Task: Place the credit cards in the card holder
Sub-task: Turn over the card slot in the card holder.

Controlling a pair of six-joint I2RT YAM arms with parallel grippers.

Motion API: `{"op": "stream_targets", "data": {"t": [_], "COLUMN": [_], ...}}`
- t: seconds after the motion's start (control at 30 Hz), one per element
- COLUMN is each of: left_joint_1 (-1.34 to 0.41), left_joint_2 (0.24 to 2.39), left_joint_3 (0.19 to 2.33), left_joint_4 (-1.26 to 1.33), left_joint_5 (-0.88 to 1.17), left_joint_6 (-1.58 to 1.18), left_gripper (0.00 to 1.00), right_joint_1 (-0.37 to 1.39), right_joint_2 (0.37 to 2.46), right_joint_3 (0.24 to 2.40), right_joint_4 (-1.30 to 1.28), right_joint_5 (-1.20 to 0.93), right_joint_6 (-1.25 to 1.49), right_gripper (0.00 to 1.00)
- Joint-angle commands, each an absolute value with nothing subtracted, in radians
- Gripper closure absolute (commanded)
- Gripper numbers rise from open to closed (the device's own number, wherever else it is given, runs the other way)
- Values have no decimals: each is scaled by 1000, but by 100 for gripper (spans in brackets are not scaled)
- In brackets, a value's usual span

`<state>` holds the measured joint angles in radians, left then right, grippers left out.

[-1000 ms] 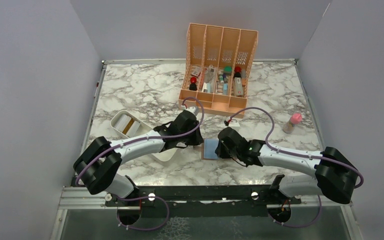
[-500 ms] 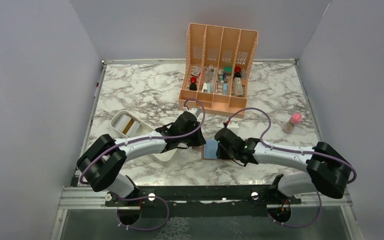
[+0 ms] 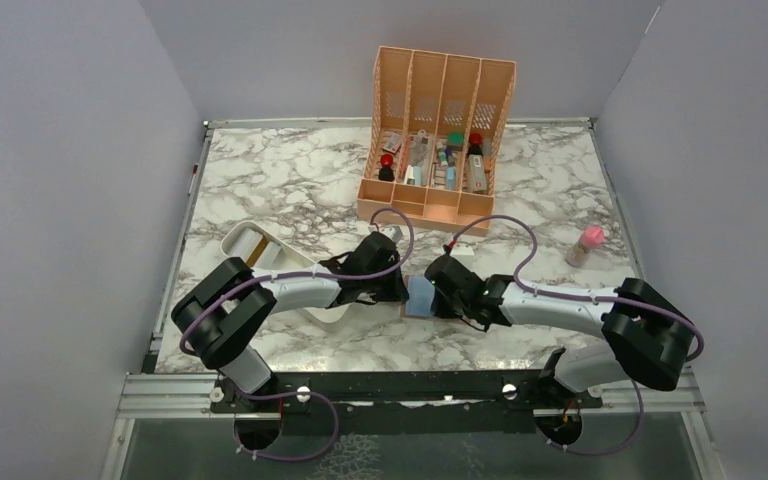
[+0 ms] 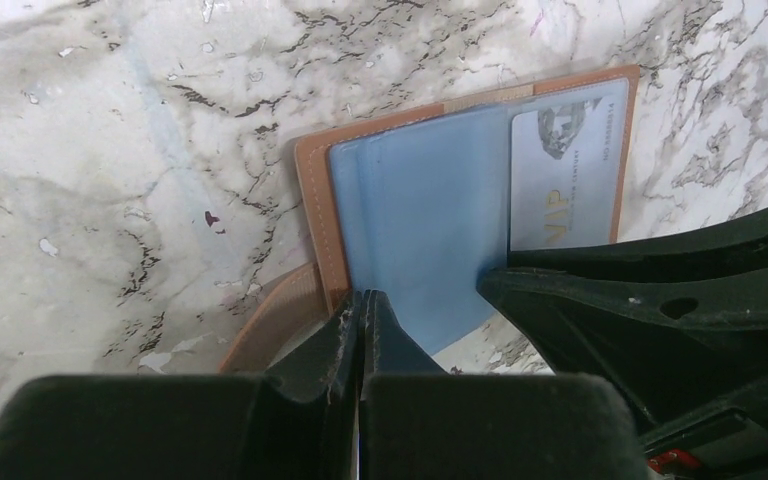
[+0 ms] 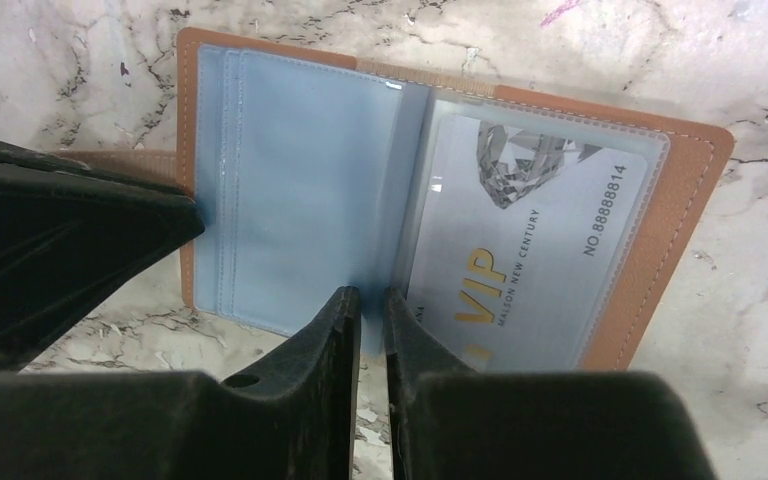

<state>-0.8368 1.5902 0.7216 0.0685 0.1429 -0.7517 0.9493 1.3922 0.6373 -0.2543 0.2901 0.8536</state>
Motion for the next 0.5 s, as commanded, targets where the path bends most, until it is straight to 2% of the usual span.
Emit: {"op": "stream_targets", "data": {"t": [0.0, 0.23, 0.3, 0.47], "left_joint_1": [-832, -833, -834, -833], "left_joint_2": [1590, 1549, 1533, 1535], "left_joint_3": [723, 723, 715, 708], "left_joint_4": [87, 79, 100, 158], "left_joint_5": [153, 163, 185, 239], "left_joint_6": [-754, -768, -781, -805], "left_gripper": [100, 97, 95, 95], "right_joint_1": [954, 925, 907, 893], "right_joint_2": [1398, 1320, 1288, 1225], "right_joint_3": [604, 517, 484, 440], "right_joint_4": [-225, -105, -54, 6], "right_joint_5": [294, 219, 188, 157], "right_joint_6": [866, 850, 844, 847], "right_gripper": [86, 99, 99, 99]}}
